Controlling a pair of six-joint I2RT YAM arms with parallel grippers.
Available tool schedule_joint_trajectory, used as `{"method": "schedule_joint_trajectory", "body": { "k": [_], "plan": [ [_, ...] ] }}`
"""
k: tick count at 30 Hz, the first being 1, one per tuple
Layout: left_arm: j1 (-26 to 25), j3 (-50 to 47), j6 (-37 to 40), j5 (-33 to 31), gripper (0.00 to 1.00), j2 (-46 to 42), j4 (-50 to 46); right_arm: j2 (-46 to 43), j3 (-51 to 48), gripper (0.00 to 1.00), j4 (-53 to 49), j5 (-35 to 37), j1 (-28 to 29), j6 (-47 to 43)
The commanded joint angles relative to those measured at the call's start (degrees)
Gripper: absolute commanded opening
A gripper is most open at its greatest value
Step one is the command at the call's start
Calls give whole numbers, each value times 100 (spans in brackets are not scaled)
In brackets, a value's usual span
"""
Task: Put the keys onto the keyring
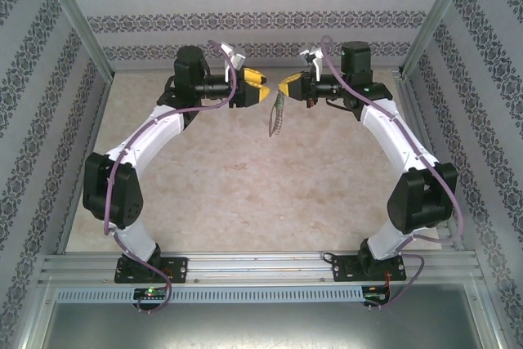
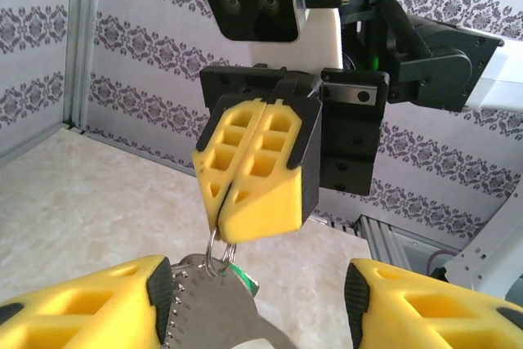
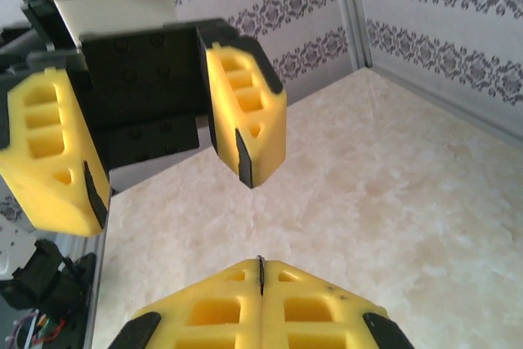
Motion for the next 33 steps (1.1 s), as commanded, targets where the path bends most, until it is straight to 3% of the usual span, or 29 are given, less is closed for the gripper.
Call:
{"method": "schedule_joint_trajectory", "body": {
  "k": [1,12,19,33],
  "plan": [
    [49,228,210,236,57,214,-400,121,353,0,-843,-268,69,-733],
    [-19,350,210,328,53,416,-465,161,396,0,-898,-527,141,-782],
    [-86,401,184,484,43,504,-466,137,387,0,-879,-551,168,-772],
    [-228,441,174,669,39,632,-502,176,391,0,-782,-551,176,-721]
  ]
}}
